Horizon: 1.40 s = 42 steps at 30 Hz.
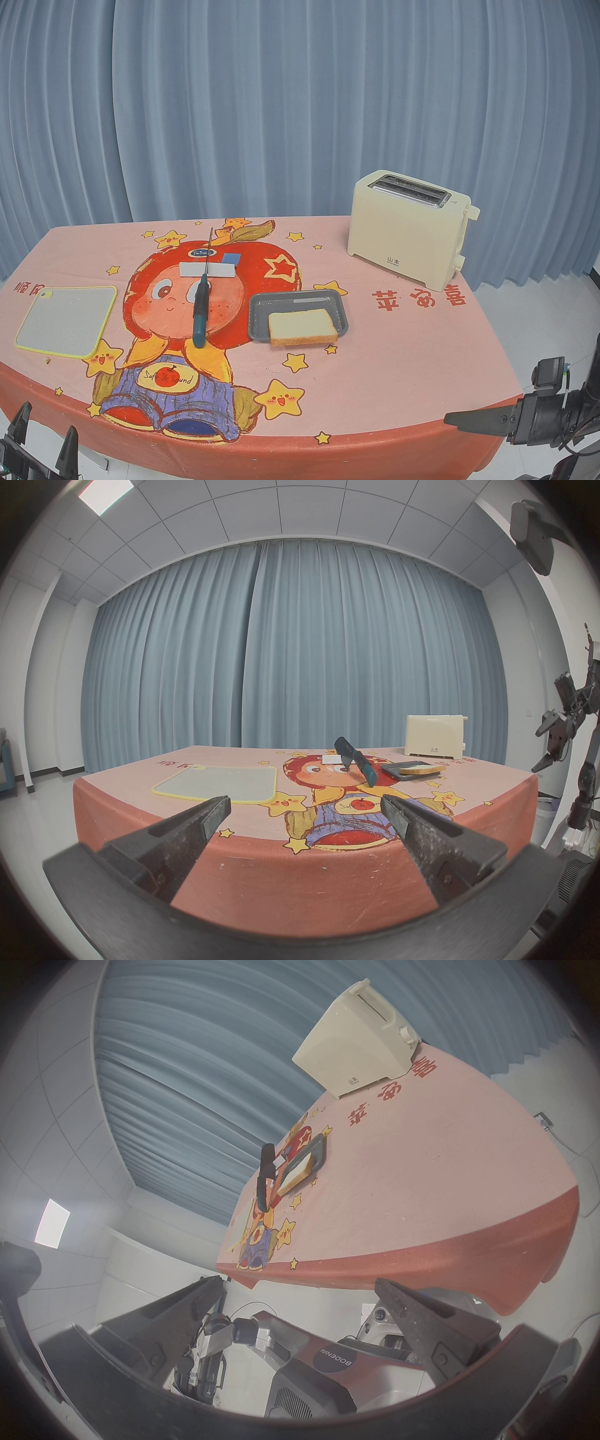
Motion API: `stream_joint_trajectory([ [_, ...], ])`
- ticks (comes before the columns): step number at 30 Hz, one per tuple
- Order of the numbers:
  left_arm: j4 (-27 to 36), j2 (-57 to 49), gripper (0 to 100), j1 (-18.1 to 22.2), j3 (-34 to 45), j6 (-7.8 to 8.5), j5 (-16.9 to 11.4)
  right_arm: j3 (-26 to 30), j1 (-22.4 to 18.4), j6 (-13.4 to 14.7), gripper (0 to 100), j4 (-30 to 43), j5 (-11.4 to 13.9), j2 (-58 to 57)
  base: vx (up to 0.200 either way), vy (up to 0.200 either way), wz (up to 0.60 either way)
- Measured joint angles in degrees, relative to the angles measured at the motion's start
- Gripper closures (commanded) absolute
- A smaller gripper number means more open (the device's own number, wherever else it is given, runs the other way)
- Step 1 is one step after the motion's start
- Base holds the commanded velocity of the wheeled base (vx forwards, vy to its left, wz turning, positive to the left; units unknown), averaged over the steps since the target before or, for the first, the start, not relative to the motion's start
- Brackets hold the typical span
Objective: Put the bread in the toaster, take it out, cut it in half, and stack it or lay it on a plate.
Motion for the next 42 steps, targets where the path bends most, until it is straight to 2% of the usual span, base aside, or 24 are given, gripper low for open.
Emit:
stream_joint_trajectory([
  [7,0.0,0.0,0,0.0,0.0,0.00,0.0,-0.1,1.9,0.3,0,-3.2,0.0,4.7,0.000,0.000,0.00],
  [15,0.0,0.0,0,0.0,0.0,0.00,0.0,-1.5,4.0,3.6,0,-8.4,-0.1,9.3,0.000,0.000,0.00],
  [27,0.0,0.0,0,0.0,0.0,0.00,0.0,-6.1,6.4,3.9,0,-9.8,-0.4,14.6,0.000,0.000,0.00],
  [42,0.0,0.0,0,0.0,0.0,0.00,0.0,-9.8,6.7,3.8,0,-9.8,-0.2,19.1,0.000,0.000,0.00],
])
